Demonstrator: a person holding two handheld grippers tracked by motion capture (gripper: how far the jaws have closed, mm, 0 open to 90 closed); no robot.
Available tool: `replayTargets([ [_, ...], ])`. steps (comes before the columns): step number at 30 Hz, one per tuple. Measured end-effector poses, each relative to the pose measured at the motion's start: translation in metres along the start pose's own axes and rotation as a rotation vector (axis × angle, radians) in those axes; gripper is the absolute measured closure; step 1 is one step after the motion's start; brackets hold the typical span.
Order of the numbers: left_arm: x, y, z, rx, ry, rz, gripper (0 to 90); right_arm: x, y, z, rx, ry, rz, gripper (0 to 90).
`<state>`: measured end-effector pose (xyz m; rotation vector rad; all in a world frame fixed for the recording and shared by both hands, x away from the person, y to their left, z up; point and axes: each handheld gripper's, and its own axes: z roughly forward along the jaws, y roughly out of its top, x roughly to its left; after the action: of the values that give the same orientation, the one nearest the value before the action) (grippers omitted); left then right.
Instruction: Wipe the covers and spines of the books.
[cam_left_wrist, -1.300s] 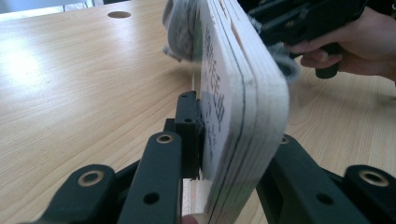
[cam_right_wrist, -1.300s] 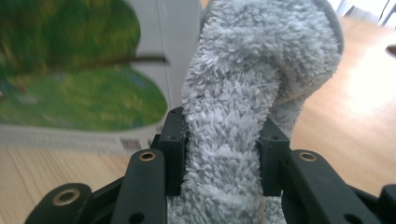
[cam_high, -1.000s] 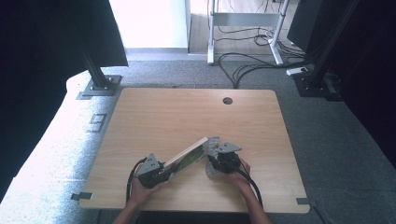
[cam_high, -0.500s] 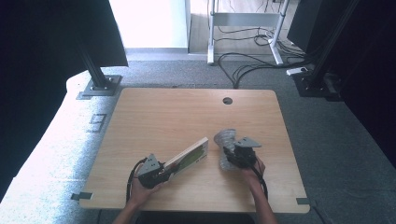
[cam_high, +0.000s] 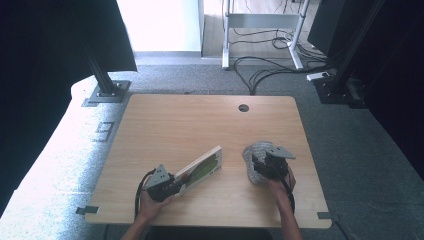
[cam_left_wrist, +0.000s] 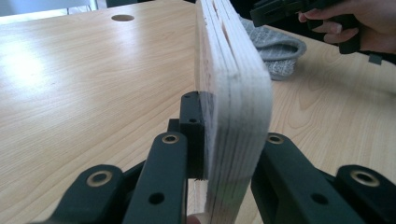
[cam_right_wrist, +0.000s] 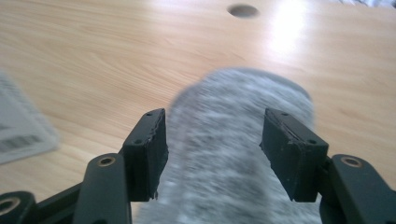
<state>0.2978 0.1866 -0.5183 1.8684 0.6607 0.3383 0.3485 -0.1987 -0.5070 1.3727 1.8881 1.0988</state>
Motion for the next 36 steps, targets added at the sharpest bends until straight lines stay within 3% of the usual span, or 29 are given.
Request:
replayTargets([
  [5, 0.002, 0.001, -0.002, -0.011, -0.046, -0.032, 79.2, 0.019, 0.003, -0.001, -0.034, 0.140, -0.065, 39.3],
  [10, 0.003, 0.002, -0.002, -0.016, -0.097, -0.051, 79.2, 0.040, 0.002, 0.003, -0.040, 0.318, -0.115, 39.1],
  [18, 0.004, 0.003, -0.003, -0.022, -0.168, -0.061, 79.2, 0.051, 0.000, 0.006, -0.048, 0.483, -0.129, 39.0],
  [24, 0.003, 0.003, -0.002, -0.018, -0.204, -0.057, 79.2, 0.058, 0.000, 0.008, -0.060, 0.551, -0.139, 39.4],
  [32, 0.002, 0.003, -0.001, -0.012, -0.212, -0.044, 79.1, 0.063, -0.001, 0.014, -0.074, 0.641, -0.138, 39.2],
  [36, 0.005, 0.002, 0.000, -0.006, -0.211, -0.054, 79.0, 0.064, -0.002, 0.014, -0.079, 0.630, -0.147, 41.9],
])
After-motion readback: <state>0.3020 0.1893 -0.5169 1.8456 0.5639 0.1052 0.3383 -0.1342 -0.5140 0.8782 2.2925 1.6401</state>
